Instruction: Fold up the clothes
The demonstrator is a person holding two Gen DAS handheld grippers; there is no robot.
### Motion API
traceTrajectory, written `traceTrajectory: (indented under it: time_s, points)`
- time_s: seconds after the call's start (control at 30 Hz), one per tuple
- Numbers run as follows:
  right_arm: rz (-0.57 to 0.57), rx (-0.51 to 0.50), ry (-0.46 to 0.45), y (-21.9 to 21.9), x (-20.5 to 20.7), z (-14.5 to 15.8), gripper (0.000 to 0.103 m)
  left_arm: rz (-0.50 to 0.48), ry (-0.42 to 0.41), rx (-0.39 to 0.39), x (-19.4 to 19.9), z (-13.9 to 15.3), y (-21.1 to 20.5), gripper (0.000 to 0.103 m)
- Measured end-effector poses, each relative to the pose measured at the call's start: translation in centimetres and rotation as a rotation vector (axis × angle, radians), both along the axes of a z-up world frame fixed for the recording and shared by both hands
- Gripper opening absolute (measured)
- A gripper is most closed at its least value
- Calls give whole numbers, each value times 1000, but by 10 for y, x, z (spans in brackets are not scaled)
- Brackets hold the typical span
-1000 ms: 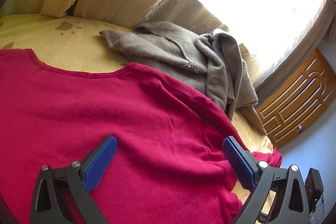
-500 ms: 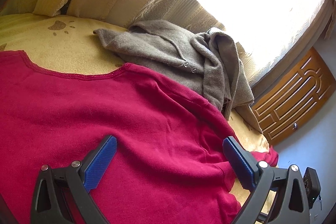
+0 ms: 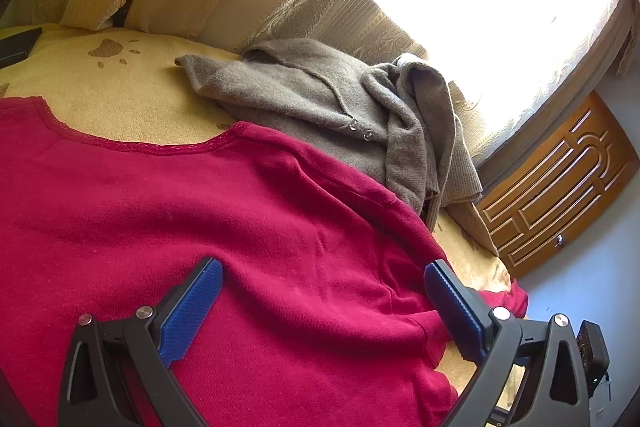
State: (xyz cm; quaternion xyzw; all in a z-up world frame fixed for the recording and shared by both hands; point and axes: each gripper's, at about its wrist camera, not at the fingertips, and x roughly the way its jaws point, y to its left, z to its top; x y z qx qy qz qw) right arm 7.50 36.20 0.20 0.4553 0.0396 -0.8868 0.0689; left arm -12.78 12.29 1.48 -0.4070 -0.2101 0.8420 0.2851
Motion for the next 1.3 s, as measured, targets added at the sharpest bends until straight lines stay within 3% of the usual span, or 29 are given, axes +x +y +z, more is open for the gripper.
traceTrajectory:
  time_s: [0.37, 0.47, 0.53, 0.6, 0.77, 0.97, 1.17, 1.3]
  points:
    - [0, 0, 0, 0, 0, -1, 103, 9, 1, -19, 2, 0, 2, 103]
    - [0, 0, 0, 0, 0, -2, 103, 15, -9, -68, 6, 3, 7, 103]
    - [0, 0, 0, 1, 1, -4, 103, 10, -27, -130, 9, 7, 14, 103]
    - [0, 0, 0, 1, 1, -4, 103, 6, -40, -143, 15, 15, 17, 103]
    - [0, 0, 0, 0, -2, -2, 103, 16, 28, -174, 36, 46, 26, 103]
    - [8, -20, -1, 1, 0, 1, 103, -48, 18, -233, 36, 43, 69, 103]
    - [104, -57, -21, 15, 13, 4, 103, -130, -10, -255, 31, 26, 114, 103]
    - [177, -4, -57, 13, 24, 4, 103, -181, -25, -267, 29, 23, 130, 103]
